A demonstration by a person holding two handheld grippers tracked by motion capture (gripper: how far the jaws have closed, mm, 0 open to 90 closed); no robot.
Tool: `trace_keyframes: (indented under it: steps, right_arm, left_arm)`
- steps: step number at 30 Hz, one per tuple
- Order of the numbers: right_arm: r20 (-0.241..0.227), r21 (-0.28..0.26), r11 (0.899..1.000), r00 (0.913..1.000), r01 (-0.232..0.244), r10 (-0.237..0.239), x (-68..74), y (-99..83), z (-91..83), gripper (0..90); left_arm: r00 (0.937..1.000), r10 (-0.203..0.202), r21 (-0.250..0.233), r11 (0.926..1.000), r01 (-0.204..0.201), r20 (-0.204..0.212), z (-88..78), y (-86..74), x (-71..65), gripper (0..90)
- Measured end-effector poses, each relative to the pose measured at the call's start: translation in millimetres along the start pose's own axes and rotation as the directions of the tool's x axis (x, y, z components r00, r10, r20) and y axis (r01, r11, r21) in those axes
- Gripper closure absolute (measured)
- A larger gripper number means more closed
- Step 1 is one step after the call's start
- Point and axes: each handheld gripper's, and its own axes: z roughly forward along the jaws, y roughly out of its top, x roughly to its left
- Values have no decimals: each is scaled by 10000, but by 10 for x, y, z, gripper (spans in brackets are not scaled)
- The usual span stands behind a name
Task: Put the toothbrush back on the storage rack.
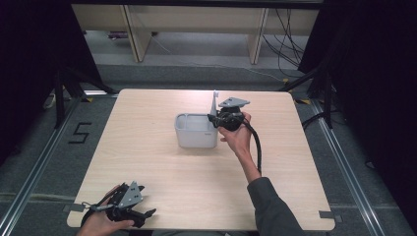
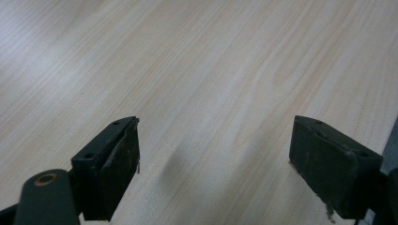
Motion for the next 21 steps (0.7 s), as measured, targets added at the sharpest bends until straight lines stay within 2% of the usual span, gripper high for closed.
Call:
trace_keyframes:
  steps: [1,2,4,6,9,10,13,15,16,17,18,19,20,21]
  right_arm:
    - [-16,-13,10000,10000,-31,31,2,-6,9,670]
    - [14,62,9995,9995,-323,323,25,-12,5,670]
    - [50,98,9999,9999,-124,124,9,-15,5,671]
    - [22,-148,9994,9995,-318,319,2,-28,18,669]
    - [-156,-302,9990,9993,-338,333,-10,-17,1,671]
    - [-66,-352,9990,9996,-272,270,-14,-12,-6,654]
    - [-31,-360,9982,9989,-470,469,-24,-13,-17,546]
    - [12,-428,9987,9996,-281,281,-42,-13,-31,511]
    - [24,-463,9983,9994,-358,359,-41,-12,-36,482]
    - [69,-543,9966,9980,-624,628,-27,-16,-41,449]
    - [78,-584,9966,9983,-577,583,-37,-13,-54,431]
    - [79,-510,9957,9969,-778,783,-21,-8,-75,416]
    - [46,-615,9961,9980,-629,633,-40,-4,-77,404]
    - [56,-668,9957,9979,-646,651,-41,5,-95,388]
  left_arm:
    - [10000,-16,10,10000,16,4,-1,0,-2,163]
    - [10000,-22,1,10000,22,12,1,-2,-5,163]
    - [10000,-32,35,10000,31,22,3,-4,-3,163]
    - [9999,-50,0,10000,50,96,3,-2,-6,162]
    - [9999,0,-12,10000,0,105,4,-2,-6,163]
    - [9999,-22,-5,10000,22,122,6,-3,-6,163]
    - [9998,-46,-46,10000,47,172,4,0,-12,163]
    - [9998,-34,-10,10000,35,185,7,-3,-11,163]
    - [9998,-43,-1,10000,43,180,10,-4,-8,163]
    - [9998,-54,-9,10000,54,194,9,-4,-10,163]
    - [9998,-58,-26,10000,58,210,9,-3,-12,163]
    - [9999,10,-25,10000,-10,127,5,-1,-9,163]
    - [10000,56,-37,10000,-56,30,6,0,-5,163]
    - [9998,111,65,9999,-112,170,2,-1,-1,163]
